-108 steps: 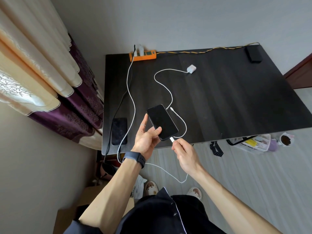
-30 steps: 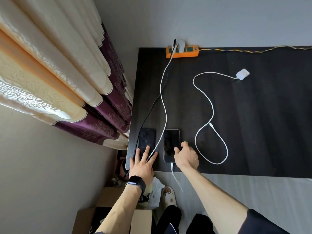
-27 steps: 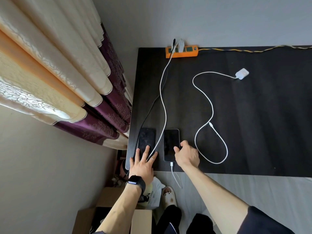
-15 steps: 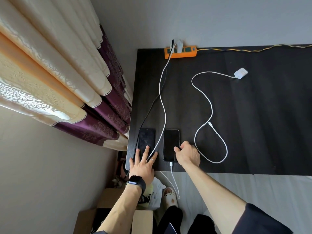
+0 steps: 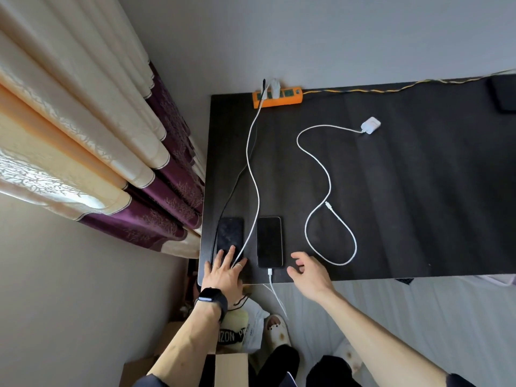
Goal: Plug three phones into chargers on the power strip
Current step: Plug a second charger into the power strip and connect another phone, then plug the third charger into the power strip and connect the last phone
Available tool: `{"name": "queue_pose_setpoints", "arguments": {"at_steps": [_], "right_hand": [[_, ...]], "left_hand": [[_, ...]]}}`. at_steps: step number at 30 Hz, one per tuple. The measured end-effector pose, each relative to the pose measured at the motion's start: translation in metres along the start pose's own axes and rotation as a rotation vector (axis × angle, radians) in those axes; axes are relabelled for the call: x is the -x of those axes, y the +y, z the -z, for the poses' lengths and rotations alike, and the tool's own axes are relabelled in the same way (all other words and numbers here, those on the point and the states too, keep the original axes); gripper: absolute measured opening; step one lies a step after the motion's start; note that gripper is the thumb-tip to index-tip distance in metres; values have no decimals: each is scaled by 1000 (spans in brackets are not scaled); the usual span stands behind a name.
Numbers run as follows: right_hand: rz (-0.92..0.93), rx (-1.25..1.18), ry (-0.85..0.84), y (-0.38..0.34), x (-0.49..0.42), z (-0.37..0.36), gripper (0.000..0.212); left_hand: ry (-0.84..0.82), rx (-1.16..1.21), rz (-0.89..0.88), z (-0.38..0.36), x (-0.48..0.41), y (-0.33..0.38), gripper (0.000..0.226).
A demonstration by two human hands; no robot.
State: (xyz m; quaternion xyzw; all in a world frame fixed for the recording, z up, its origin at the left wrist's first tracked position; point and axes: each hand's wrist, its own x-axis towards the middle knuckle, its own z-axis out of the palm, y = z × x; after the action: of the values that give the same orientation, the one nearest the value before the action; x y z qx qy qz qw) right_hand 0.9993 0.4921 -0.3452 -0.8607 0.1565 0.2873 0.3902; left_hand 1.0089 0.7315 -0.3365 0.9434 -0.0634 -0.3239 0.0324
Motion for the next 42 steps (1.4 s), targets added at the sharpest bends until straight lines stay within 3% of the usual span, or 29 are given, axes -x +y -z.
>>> {"name": "queue_pose_setpoints", "arguments": {"at_steps": [4, 10, 16, 24, 32, 42], "right_hand": [[31, -82, 28, 21, 34, 23, 35], [117, -183, 231, 53, 83, 78, 24], [141, -259, 405, 95, 120, 143, 23], [171, -322, 610, 184, 155, 247, 23], [89, -281, 678, 289, 180, 362, 24], [47, -233, 763, 343, 132, 494, 26]], "left_hand": [[40, 48, -5, 10, 11, 18, 51], [165, 138, 4, 16, 30, 93, 48], [213, 177, -237, 32, 37, 202, 50], [243, 192, -380, 59, 31, 373, 48], [228, 185, -405, 66, 22, 515, 49], [218, 155, -461, 111, -49, 637, 47]]}}
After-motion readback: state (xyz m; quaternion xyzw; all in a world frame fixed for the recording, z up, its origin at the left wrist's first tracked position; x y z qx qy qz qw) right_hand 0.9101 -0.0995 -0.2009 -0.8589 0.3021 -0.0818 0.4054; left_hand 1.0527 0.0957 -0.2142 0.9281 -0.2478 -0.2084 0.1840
